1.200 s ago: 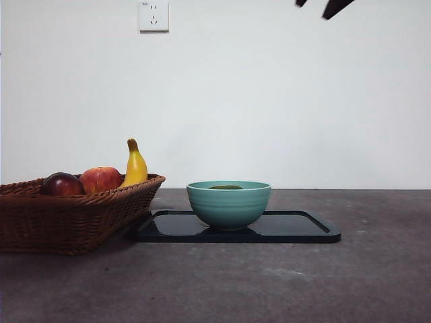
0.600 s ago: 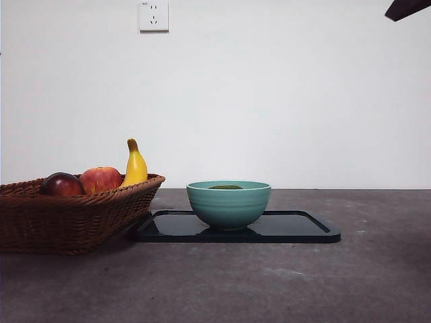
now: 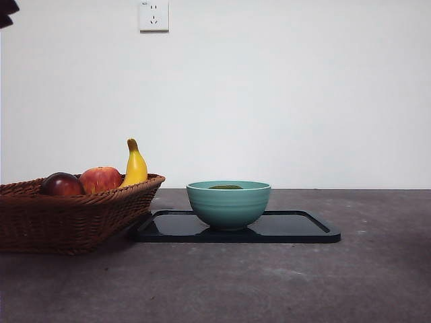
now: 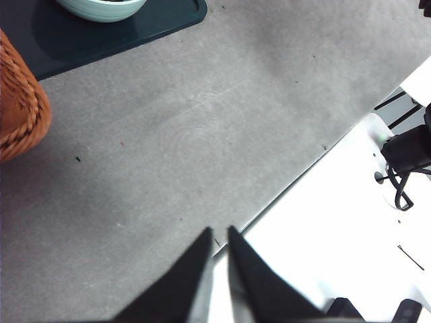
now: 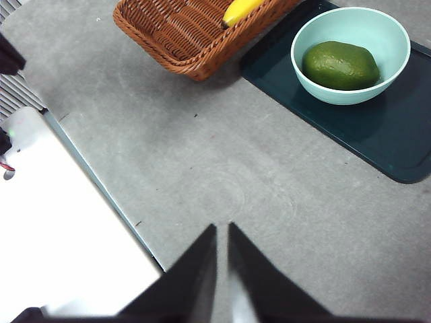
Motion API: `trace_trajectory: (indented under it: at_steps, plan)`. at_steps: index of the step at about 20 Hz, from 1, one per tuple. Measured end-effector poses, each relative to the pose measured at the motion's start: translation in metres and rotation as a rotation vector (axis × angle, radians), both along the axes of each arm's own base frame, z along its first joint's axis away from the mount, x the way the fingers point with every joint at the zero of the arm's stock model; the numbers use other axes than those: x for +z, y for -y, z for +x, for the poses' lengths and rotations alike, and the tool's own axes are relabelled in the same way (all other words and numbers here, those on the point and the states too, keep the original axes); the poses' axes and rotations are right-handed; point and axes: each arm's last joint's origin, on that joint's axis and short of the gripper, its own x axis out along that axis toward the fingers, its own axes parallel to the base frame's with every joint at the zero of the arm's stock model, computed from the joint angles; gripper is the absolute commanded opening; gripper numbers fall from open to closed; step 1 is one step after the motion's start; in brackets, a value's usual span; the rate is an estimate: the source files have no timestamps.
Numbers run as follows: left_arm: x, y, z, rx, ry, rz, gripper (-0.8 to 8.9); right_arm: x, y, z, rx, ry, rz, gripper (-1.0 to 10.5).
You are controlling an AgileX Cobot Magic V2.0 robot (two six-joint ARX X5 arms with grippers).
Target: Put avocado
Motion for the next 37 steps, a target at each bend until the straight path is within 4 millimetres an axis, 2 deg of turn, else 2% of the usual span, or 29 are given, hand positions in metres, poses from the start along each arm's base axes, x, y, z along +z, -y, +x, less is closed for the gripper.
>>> trace_trajectory:
  at_steps: [16,18,20,23,25,27,29,37]
  plan:
    - [0.0,0.0,0.0,-0.003,0.009,0.002,0.06,0.0,0.0,0.0,0.0,0.0,0.0,0.1]
    - [0.006,-0.005,0.001,0.026,0.142,0.017,0.07,0.0,0.0,0.0,0.0,0.0,0.0,0.1]
    - [0.02,-0.016,0.006,0.119,0.401,0.009,0.06,0.0,0.0,0.0,0.0,0.0,0.0,0.1]
    - [0.036,-0.04,0.007,0.377,0.798,0.01,0.06,0.0,0.0,0.0,0.0,0.0,0.0,0.1]
    - [0.037,-0.056,0.001,0.566,0.991,0.038,0.06,0.0,0.0,0.0,0.0,0.0,0.0,0.1]
    - [0.026,-0.067,-0.005,0.712,1.091,0.081,0.07,0.0,0.0,0.0,0.0,0.0,0.0,0.1]
    - [0.009,-0.073,-0.005,0.801,1.102,0.135,0.06,0.0,0.0,0.0,0.0,0.0,0.0,0.1]
    - [-0.059,-0.08,0.001,0.858,1.027,0.229,0.06,0.0,0.0,0.0,0.0,0.0,0.0,0.1]
